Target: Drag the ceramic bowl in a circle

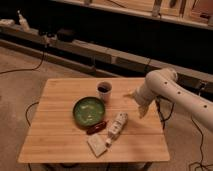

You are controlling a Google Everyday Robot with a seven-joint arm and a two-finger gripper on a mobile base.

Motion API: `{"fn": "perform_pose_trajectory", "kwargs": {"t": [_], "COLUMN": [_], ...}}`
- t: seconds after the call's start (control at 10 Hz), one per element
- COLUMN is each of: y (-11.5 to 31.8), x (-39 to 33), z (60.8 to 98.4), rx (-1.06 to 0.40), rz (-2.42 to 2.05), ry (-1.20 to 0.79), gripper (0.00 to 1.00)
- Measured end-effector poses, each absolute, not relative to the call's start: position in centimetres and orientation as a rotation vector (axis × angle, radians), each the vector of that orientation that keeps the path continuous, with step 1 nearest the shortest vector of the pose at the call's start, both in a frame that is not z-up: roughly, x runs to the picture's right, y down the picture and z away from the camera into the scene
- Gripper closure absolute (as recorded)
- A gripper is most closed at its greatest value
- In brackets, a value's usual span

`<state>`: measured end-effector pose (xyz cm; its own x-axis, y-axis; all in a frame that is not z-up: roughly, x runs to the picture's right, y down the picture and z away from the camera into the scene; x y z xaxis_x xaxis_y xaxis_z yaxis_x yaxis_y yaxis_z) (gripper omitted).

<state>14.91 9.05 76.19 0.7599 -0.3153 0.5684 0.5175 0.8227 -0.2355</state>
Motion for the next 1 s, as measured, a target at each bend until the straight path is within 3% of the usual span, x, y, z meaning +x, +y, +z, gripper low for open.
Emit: {"fn": "perform_pose_trajectory", "kwargs": {"t": [0.5, 1.0], "y": [8.5, 9.4], "x": [14.4, 11.3], "z": [75.7, 81.4], "rx": [-0.376, -0.499], "rz": [-0.488, -0.877], "ry": [-0.596, -0.635], "gripper": [0.2, 0.2]}}
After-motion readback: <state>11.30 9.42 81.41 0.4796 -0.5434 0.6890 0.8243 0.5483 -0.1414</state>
